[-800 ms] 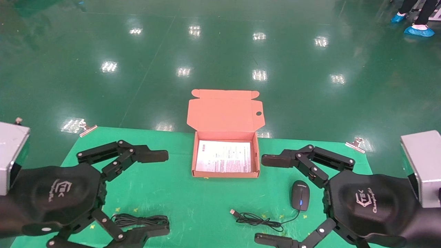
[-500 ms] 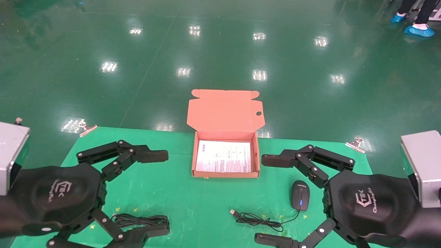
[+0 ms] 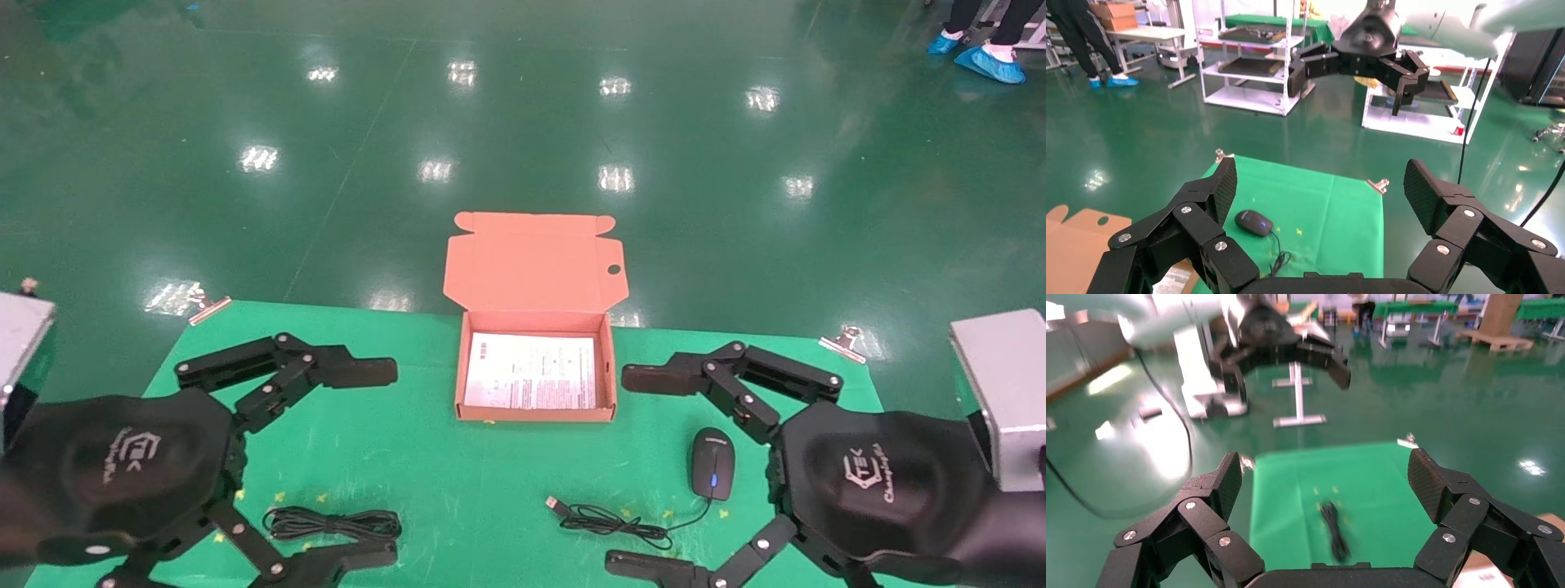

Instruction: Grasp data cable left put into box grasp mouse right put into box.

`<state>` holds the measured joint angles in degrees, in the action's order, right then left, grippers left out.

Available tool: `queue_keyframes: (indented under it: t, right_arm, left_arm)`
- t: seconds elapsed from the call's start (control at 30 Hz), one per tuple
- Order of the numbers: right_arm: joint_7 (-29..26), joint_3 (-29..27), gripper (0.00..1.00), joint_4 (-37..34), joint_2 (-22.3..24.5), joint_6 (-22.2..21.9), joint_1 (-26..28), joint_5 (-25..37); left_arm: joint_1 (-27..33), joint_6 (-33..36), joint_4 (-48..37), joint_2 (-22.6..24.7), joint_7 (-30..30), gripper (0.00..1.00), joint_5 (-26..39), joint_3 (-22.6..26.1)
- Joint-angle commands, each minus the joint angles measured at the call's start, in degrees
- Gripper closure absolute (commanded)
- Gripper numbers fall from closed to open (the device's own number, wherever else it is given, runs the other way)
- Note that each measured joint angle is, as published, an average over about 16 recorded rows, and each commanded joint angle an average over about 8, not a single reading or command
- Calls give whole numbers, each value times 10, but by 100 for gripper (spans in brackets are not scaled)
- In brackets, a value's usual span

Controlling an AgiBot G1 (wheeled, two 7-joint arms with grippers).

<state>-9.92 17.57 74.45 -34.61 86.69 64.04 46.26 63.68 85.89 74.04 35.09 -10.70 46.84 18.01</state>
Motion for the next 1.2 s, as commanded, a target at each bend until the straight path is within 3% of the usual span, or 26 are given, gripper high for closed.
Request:
queue_keyframes:
  t: [0.03,0.43,0.83,1.0,1.2]
  right_arm:
    - [2,2,0,3,3,2,4,10]
    - [45,105,0,18,-17,35,133,180]
    - [94,275,0,17,-72,35,263,372]
    - [97,333,0,17,-98,24,285,444]
    - [93,370,0,15,-121,-4,276,510]
  left_arm:
    - [3,0,2,-1,0,0,11,4]
    - [105,21,13,25,6,0,208,87]
    - [174,11,24,82,41,0,408,177]
    - [183,-6,27,110,47,0,494,213]
    - [181,-32,25,141,43,0,588,250]
